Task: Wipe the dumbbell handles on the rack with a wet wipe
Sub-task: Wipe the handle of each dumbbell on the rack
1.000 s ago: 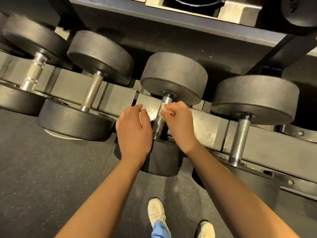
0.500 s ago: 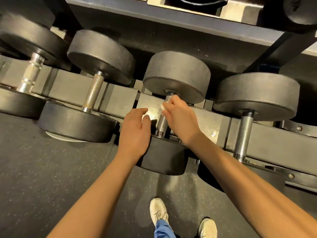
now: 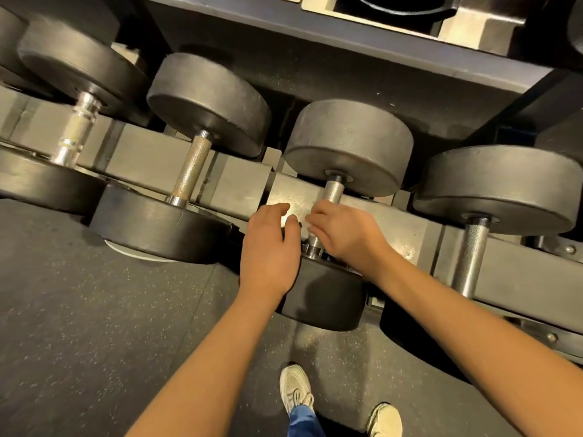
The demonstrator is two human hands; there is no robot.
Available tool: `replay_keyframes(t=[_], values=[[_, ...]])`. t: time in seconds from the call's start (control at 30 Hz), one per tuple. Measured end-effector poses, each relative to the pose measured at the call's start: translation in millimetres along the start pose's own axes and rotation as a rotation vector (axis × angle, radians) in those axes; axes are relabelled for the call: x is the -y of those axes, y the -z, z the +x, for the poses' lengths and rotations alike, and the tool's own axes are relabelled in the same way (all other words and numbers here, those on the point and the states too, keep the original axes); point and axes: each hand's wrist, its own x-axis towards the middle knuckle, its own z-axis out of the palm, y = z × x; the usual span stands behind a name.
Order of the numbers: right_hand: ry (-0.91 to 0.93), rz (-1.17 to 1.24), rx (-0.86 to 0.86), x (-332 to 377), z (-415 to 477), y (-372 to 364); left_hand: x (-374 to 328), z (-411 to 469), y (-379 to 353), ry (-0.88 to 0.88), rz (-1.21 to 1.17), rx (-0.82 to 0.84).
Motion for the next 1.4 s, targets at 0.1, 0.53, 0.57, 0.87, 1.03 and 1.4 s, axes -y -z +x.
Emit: replay_keyframes(t=[0.1,0.53,0.57,0.87,1.03,1.4], values=[[-0.090,0.044,-0.069,-13,8,6,0,0,0,-0.007,-0.004,-0.009],[0.057,0.061,-0.097,-24,4,6,-1,0,0,0.015,0.002,-0.007],[-0.002,0.091,-0.133,-26,1,5,-1,0,0,0.016,0.004,-0.009],[-0.106,0.339,-0.057,-21,-23,-5,-3,-2,0,0.012,0.022,-0.023],[-0.496,0.588,-0.407,-23,-10,-10,-4,-1,0,-0.023,0.091,-0.014],[-0.400,0.383,-0.373,-20,12,-9,-16,22,-7,0.142,0.210,0.047]])
